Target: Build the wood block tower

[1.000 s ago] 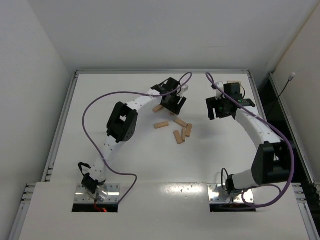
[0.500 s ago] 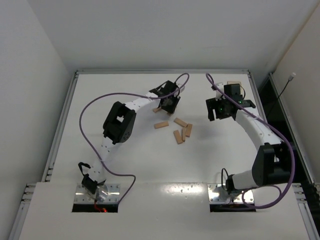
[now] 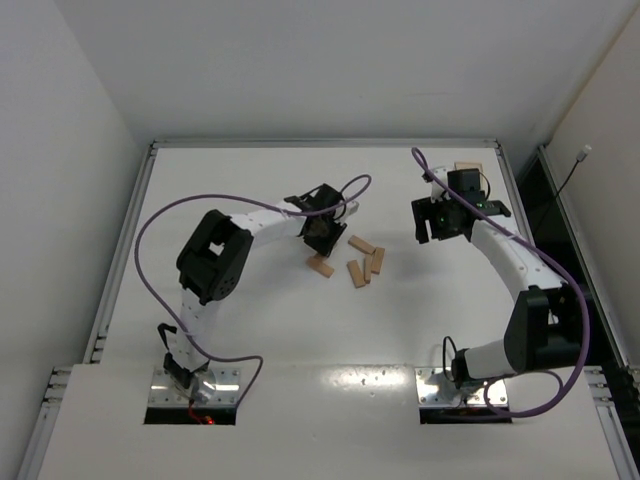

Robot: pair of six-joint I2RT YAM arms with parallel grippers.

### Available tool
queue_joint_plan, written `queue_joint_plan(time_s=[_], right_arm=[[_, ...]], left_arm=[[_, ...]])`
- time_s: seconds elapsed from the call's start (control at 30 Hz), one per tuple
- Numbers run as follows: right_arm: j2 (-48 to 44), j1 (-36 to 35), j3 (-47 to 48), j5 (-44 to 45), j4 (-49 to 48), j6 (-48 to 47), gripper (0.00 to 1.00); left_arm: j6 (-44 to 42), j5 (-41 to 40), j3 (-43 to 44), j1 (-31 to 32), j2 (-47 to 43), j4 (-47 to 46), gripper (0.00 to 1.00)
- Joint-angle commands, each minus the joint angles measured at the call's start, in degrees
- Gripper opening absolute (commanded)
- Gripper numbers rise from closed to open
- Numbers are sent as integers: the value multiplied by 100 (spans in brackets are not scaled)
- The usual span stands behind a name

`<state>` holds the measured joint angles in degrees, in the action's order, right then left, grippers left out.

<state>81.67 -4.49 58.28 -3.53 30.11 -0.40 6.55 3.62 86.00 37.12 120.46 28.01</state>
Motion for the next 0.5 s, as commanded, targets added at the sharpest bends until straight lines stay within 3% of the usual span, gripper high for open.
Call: queue_joint_plan(time_s=[0.0, 0.23, 0.47], right_arm=[[-195, 36, -10, -122, -102, 84, 66], [-318, 36, -115, -122, -102, 84, 66], [-564, 36, -282, -16, -49, 84, 66]], left_arm=[[-215, 359, -224, 444, 381, 1005, 0], [-514, 420, 1356, 1033, 1312, 1409, 0], [-313, 341, 1815, 710, 1612, 1523, 0]])
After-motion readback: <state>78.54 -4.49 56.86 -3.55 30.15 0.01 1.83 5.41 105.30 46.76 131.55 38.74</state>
